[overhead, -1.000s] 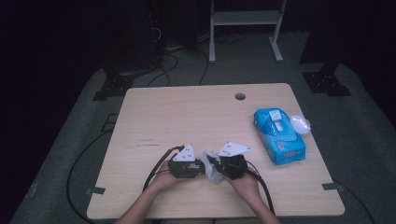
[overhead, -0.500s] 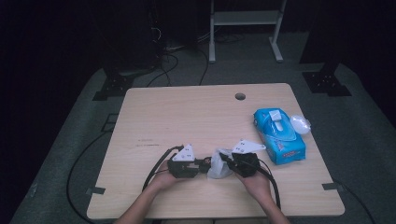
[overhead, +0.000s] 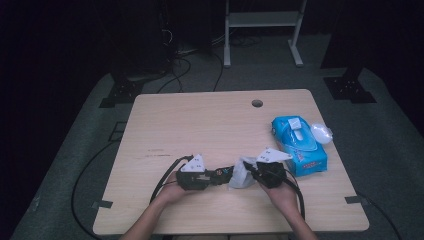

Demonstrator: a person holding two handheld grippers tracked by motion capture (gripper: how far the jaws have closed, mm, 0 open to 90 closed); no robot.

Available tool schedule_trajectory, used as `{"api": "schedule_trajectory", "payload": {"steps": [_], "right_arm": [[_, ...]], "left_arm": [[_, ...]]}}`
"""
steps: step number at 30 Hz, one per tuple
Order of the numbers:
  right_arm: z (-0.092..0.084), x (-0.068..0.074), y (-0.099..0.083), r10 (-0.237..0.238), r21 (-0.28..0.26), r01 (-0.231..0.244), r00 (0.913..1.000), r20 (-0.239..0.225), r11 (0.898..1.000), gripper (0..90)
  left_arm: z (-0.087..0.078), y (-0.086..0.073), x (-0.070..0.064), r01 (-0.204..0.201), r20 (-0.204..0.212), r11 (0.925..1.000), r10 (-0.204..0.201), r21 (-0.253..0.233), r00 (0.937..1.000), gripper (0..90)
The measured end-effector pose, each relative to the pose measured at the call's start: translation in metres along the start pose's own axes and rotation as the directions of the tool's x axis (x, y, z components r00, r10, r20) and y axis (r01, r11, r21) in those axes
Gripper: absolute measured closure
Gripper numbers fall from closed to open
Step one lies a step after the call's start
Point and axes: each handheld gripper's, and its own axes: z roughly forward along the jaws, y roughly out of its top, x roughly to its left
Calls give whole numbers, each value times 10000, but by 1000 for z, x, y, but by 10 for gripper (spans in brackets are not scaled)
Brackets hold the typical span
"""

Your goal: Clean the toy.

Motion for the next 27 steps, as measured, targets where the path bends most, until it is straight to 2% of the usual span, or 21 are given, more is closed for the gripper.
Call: {"api": "schedule_trajectory", "payload": {"steps": [2, 5, 7, 9, 10, 13, 14, 15, 16, 17, 19, 21, 24, 25, 27], "right_arm": [[-2, -4, -3, 181, -52, -181, 9998, -68, 9998, 846], [1, 2, -2, -76, -136, 79, 9997, 213, 9999, 848], [3, 5, -2, -47, -118, 48, 9999, 110, 9999, 848], [6, 9, 0, -95, -130, 96, 9999, 59, 9999, 848], [7, 11, 1, -84, -139, 84, 10000, 31, 9999, 848], [11, 17, 5, -35, -268, 26, 9995, -324, 9996, 848], [13, 21, 7, -79, -321, 59, 9979, -639, 9995, 847], [15, 25, 7, -163, -305, 140, 9971, -750, 9994, 847], [18, 31, 8, -474, -390, 442, 9950, -874, 9983, 847], [19, 33, 8, -566, -360, 538, 9948, -842, 9979, 847], [18, 30, 9, -570, -315, 544, 9946, -872, 9980, 847], [13, 22, 7, -477, -223, 467, 9979, -449, 9987, 846], [9, 7, 3, 147, -160, -152, 9994, -311, 9998, 845], [9, 7, 3, 232, -193, -238, 9991, -347, 9995, 846], [12, 13, 5, 73, -281, -84, 9992, -397, 9996, 847]], "left_arm": [[0, 1, 0, -8, 12, 10000, 8, 53, 10000, 704], [1, 2, 0, 187, 45, 9998, -187, 81, 9998, 689], [1, 5, 0, 494, 78, 9980, -491, -383, 9988, 634], [1, 9, -2, 125, -152, 9995, -129, -285, 9998, 631], [1, 10, -2, 112, -220, 9995, -118, -285, 9997, 638], [0, 8, -1, 146, -131, 9994, -150, -310, 9998, 645], [0, 8, -1, 116, -131, 9994, -120, -312, 9998, 646], [0, 8, -1, 96, -137, 9995, -100, -307, 9999, 647], [0, 8, -1, 77, -128, 9995, -81, -295, 9999, 647], [0, 8, -1, 109, -111, 9995, -113, -312, 9999, 648], [-1, 8, -1, 72, -109, 9996, -75, -287, 9999, 649], [-1, 8, -1, 17, -116, 9996, -20, -275, 9999, 649], [-1, 8, -1, 52, -98, 9996, -55, -293, 9999, 649], [0, 8, -1, 25, -100, 9996, -28, -280, 9999, 649], [-1, 8, -1, 56, -97, 9996, -58, -293, 9999, 649]]}}
